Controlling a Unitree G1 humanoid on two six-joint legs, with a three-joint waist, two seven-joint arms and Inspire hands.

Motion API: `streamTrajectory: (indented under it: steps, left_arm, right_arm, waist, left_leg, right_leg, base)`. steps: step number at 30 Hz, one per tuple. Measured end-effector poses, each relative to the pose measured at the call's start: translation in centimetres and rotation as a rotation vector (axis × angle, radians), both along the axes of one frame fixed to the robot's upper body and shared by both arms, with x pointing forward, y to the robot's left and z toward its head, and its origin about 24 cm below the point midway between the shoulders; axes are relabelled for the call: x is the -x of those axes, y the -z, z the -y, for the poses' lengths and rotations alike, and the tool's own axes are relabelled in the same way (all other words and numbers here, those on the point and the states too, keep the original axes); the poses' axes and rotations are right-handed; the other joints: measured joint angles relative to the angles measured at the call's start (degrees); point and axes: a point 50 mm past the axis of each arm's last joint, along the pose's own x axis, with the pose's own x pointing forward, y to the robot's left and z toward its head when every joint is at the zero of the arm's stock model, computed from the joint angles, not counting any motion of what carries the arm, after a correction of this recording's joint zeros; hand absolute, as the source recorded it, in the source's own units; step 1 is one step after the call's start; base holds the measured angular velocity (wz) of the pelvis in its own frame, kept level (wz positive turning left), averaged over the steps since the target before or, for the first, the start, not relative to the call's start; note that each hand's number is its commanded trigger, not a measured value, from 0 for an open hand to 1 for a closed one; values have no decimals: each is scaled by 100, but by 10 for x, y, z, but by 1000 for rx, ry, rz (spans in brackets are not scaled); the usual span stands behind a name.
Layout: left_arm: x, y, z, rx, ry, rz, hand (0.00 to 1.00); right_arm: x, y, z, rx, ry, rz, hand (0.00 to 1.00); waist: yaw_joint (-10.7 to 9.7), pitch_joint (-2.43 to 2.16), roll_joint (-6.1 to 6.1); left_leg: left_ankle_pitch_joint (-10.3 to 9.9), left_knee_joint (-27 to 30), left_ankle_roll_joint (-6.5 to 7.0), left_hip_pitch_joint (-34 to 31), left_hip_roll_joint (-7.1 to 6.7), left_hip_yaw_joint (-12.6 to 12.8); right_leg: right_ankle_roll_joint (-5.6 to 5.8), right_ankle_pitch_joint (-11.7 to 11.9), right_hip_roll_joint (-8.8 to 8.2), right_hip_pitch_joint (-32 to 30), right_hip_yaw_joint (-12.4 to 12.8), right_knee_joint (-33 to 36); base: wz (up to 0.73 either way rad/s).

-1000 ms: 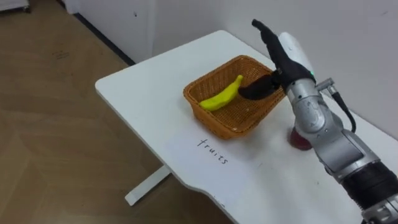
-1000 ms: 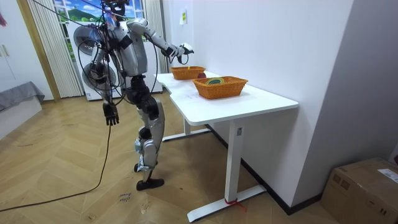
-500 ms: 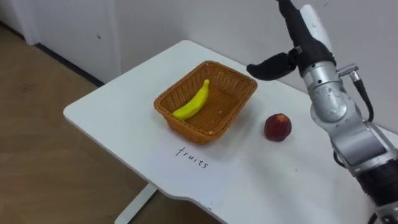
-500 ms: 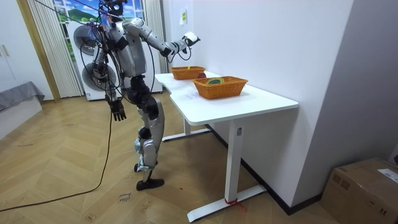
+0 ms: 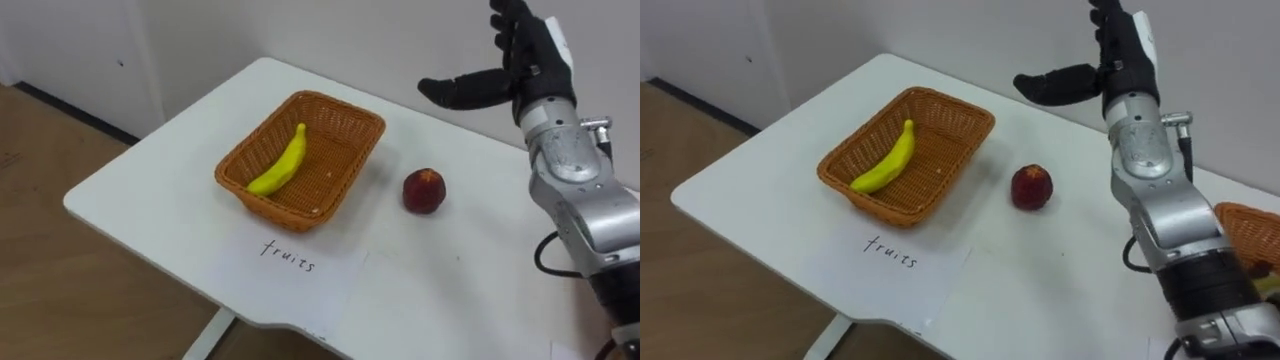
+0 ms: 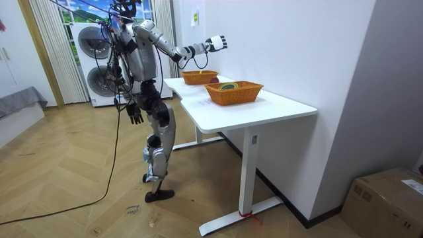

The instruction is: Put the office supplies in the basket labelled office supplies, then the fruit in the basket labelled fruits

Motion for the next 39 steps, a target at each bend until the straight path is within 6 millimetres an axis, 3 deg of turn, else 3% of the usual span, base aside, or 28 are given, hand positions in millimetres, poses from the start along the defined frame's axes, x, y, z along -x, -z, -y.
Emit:
streamTrajectory:
  steps: [8,15,20,26,34,36,39]
  left_arm:
    - [-1,2,1,2,-2,-7,0]
    - [-1,3,4,6,9,-21,0]
    - [0,5,7,14,21,-38,0]
    - [-1,6,10,37,15,-42,0]
    - [0,7,15,59,36,-41,0]
    - [1,7,16,59,40,-41,0]
    - [3,7,16,60,39,-49,0]
  right_arm:
    - [-1,21,11,-115,6,-106,0]
    - [8,47,19,-137,21,-200,0]
    - [12,54,22,-135,26,-224,0]
    - [15,71,32,-132,30,-307,0]
    - [16,76,32,-167,5,-329,0]
    - [16,76,31,-168,-6,-331,0]
    - [16,76,31,-169,-14,-334,0]
  waist:
    - [-11,-17,30]
    - [-73,-69,96]
    - [-151,-75,205]
    - [-200,-117,308]
    - [-134,-74,247]
    - [-131,-28,208]
    - [-130,-15,193]
  left_leg:
    - [0,-43,0,88,26,128]
    - [0,-36,0,85,36,153]
    - [1,-11,1,26,40,190]
    - [8,0,-2,-120,56,209]
    - [60,-8,-6,-213,105,316]
    - [60,-7,-7,-219,110,315]
    - [56,-20,-7,-257,109,315]
  right_leg:
    - [-1,1,4,5,140,0]
    - [-2,1,6,-1,157,8]
    - [-6,4,5,-107,216,45]
    - [-8,4,-7,-325,225,146]
    - [-10,2,-23,-541,243,281]
    - [-10,0,-23,-545,243,304]
    - [-10,0,-22,-555,240,304]
  base:
    - [-9]
    - [-1]
    - [-5]
    - [-2]
    - [-5]
    - [0]
    - [0]
